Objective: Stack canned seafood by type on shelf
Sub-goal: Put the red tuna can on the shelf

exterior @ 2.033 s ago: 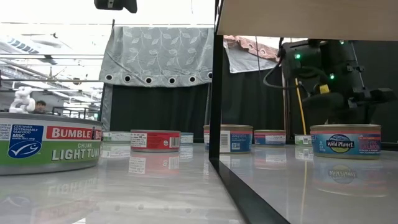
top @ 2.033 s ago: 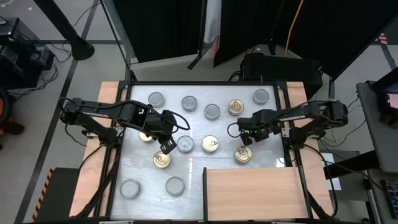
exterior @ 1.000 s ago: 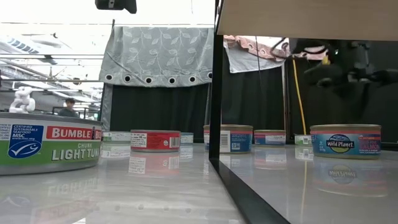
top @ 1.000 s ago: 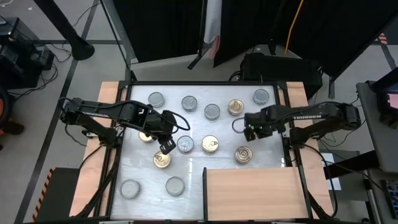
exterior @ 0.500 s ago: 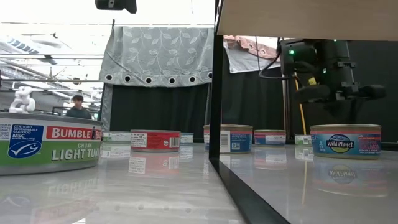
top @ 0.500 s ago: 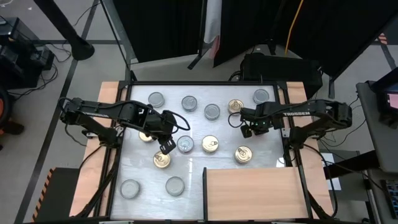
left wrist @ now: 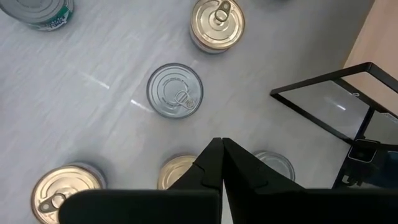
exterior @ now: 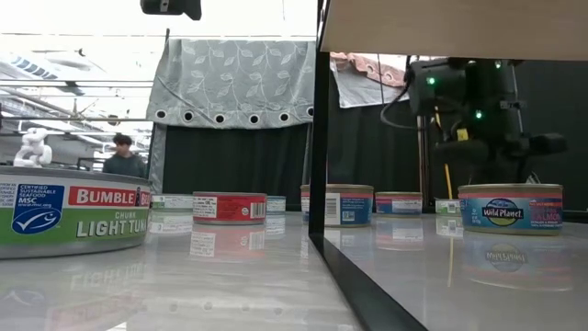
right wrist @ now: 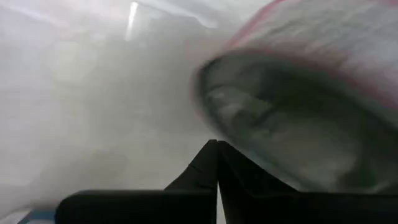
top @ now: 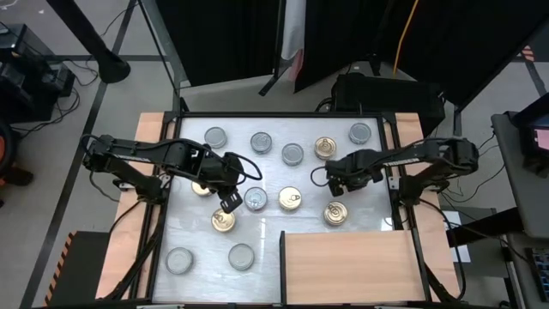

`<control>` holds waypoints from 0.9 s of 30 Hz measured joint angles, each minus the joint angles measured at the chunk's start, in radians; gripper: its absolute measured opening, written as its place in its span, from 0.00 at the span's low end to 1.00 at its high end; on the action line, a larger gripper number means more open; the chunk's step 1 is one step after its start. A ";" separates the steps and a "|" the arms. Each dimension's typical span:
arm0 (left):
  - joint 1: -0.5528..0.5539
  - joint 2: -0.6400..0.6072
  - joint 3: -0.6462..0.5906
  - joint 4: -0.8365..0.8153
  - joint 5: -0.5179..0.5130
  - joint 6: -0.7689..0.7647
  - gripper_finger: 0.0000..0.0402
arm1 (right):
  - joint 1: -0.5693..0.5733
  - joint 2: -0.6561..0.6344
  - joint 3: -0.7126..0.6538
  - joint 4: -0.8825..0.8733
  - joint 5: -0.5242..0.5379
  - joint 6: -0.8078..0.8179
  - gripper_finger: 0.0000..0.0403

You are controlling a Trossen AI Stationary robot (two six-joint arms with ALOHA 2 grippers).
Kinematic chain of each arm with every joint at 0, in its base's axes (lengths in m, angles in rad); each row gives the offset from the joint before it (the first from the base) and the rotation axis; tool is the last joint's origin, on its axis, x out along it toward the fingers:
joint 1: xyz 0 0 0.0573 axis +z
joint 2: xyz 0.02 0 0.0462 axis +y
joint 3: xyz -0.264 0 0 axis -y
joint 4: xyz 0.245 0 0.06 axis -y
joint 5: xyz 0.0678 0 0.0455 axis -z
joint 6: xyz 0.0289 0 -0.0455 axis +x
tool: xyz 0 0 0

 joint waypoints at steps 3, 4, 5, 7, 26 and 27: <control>0.000 0.000 0.000 -0.028 -0.001 0.001 0.02 | 0.041 0.033 -0.003 0.036 -0.001 0.032 0.00; 0.000 0.000 0.000 -0.038 -0.003 0.001 0.02 | 0.051 0.034 -0.003 0.042 -0.002 0.041 0.00; 0.000 0.000 0.000 -0.050 -0.005 0.002 0.02 | 0.060 0.039 -0.002 0.045 -0.001 0.049 0.00; 0.000 0.000 0.000 -0.068 -0.006 0.002 0.02 | 0.072 0.045 -0.002 0.049 0.002 0.053 0.00; 0.011 -0.029 0.000 -0.069 -0.005 0.020 0.02 | -0.124 -0.153 -0.032 -0.071 0.037 0.002 0.00; 0.014 -0.032 0.000 -0.071 -0.005 0.020 0.02 | -0.121 -0.153 -0.042 -0.064 0.030 0.009 0.00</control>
